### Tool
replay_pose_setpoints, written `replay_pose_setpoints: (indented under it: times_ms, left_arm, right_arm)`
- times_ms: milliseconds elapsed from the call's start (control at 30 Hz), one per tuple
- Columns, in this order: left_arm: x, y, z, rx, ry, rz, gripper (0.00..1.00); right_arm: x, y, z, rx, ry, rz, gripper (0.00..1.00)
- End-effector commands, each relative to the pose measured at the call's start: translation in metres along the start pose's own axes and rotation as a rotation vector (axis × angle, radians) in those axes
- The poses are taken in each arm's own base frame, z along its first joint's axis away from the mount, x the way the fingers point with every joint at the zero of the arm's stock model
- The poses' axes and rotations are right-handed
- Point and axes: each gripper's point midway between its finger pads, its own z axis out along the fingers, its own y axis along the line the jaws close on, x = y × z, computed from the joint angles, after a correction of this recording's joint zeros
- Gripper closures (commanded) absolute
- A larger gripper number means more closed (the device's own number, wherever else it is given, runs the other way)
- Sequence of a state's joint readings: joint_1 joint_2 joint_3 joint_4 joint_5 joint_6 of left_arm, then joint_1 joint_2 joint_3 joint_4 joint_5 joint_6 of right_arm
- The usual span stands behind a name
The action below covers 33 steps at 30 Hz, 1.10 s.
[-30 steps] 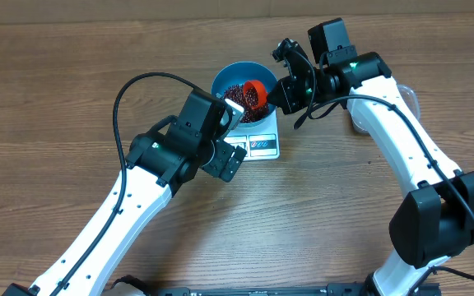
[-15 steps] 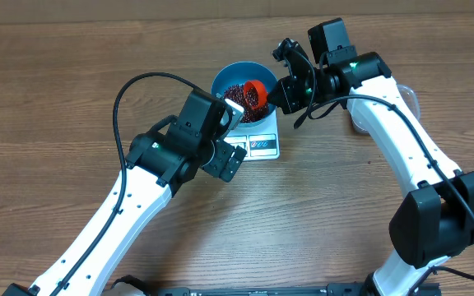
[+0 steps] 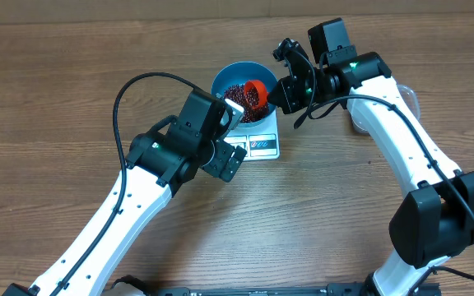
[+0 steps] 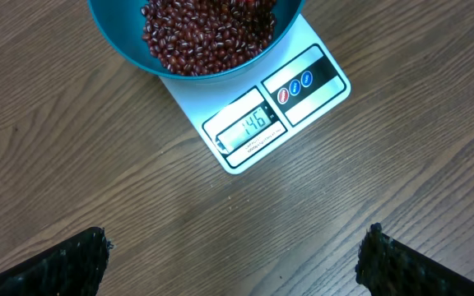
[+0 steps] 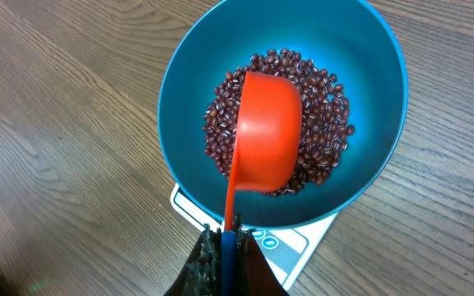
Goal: Scoop item into bowl and weigh 150g on scale
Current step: 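Hold the scoop tilted over the bowl and shake out beans slowly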
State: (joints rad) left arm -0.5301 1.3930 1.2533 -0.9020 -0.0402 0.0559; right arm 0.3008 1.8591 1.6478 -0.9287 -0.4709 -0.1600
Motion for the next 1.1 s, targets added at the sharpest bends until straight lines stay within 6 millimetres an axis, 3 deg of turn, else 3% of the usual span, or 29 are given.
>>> replay_pose_setpoints:
  times_ms: [0,233,367,1067]
  left_arm:
    - [-0.004,-0.001,-0.008,0.006,-0.028,0.015,0.0]
    - [-0.004,-0.001,-0.008,0.006,-0.028,0.015,0.0]
    - [-0.004,-0.001,-0.008,0.006,-0.028,0.015,0.0]
    - [-0.004,-0.001,-0.008,0.006,-0.028,0.015,0.0]
  right_arm:
    - [-0.011,-0.001,-0.007,0.005,-0.032,-0.007,0.96]
    - [-0.005,0.008,-0.006,-0.027,-0.007,-0.116,0.96]
    - [-0.01,-0.009,-0.007,0.065,-0.023,-0.006,0.96]
    - [-0.009,-0.009,-0.007,0.063,-0.023,-0.004,0.96]
